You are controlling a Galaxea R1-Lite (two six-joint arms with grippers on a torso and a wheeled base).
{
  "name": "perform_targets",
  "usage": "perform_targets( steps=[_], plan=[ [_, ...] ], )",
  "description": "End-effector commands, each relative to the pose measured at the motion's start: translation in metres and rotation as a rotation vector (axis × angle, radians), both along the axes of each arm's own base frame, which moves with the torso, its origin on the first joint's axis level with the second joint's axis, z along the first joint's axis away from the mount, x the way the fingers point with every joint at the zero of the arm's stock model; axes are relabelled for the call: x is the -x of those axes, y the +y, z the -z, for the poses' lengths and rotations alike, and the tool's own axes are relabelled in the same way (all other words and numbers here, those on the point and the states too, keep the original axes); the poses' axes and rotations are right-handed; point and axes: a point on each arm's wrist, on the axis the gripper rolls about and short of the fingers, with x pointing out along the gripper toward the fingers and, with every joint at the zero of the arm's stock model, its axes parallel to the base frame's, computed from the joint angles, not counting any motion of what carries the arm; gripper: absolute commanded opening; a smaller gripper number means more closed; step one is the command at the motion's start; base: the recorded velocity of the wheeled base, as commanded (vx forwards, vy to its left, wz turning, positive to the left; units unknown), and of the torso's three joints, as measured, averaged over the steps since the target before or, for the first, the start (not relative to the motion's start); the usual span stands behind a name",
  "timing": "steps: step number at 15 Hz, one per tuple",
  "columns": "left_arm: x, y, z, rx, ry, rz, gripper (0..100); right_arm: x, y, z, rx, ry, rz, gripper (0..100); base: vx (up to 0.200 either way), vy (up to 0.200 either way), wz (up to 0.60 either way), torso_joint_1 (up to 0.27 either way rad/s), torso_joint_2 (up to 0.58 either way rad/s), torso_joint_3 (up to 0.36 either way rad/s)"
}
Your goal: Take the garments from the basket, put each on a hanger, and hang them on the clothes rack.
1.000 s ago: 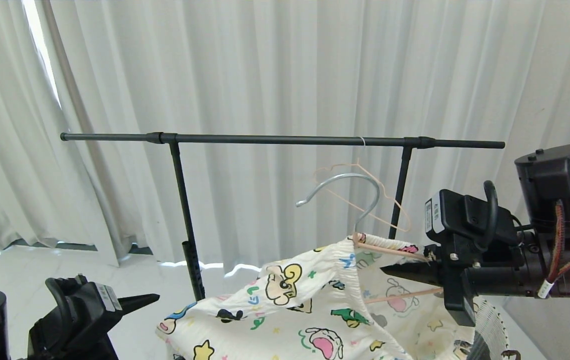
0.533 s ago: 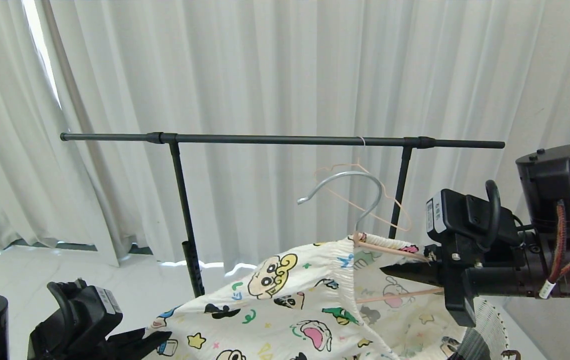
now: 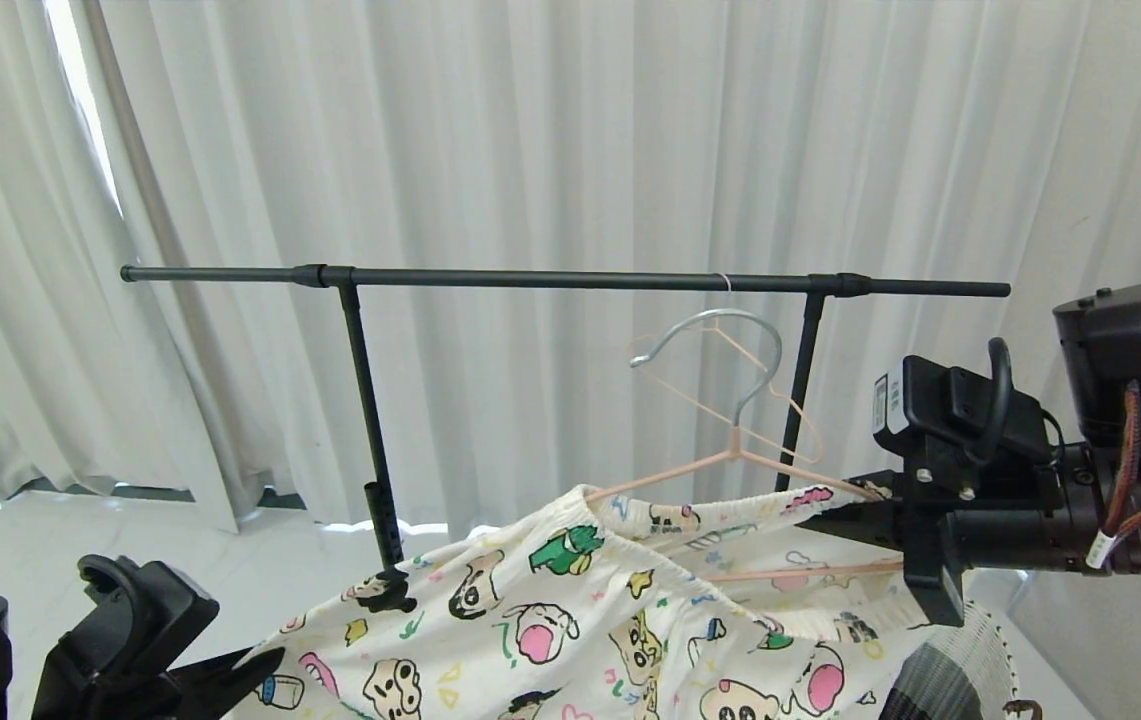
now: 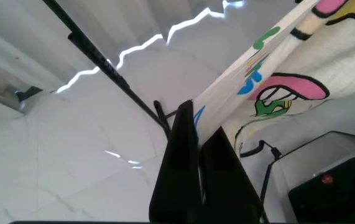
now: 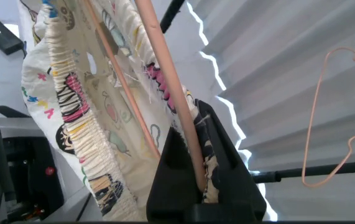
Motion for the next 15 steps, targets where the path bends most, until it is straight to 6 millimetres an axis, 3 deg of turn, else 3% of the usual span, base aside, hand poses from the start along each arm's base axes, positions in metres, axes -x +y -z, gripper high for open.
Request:
perform_targets(
  steps=[1,2,3,6,12,15],
  plan=[
    [0.000,0.000,-0.001,-0.001,-0.004,0.002,0,-0.001,0.000,0.000,-0.001,-0.001,0.001,0,0.000,0.000,0.00,0.000,0.00,0.000],
    [0.002,-0.001,-0.002,0.000,-0.016,0.008,0,-0.001,0.000,0.000,0.000,-0.002,0.003,0,0.000,0.000,0.00,0.000,0.00,0.000],
    [0.005,-0.002,-0.004,0.002,-0.034,0.022,100,-0.001,0.000,0.000,-0.001,0.000,0.003,0,0.000,0.000,0.00,0.000,0.00,0.000],
    [0.009,-0.003,-0.007,0.006,-0.066,0.026,100,-0.001,-0.001,0.000,-0.001,0.009,0.026,0,0.000,0.000,0.00,0.000,0.00,0.000],
    [0.012,0.000,-0.027,0.065,-0.174,-0.029,100,-0.025,-0.020,-0.006,0.096,0.159,0.402,0,0.000,0.000,0.00,0.000,0.00,0.000],
    [0.002,0.002,-0.039,0.013,-0.217,-0.146,100,-0.031,0.000,0.004,0.116,0.312,0.618,0,0.000,0.000,0.00,0.000,0.00,0.000]
  ],
)
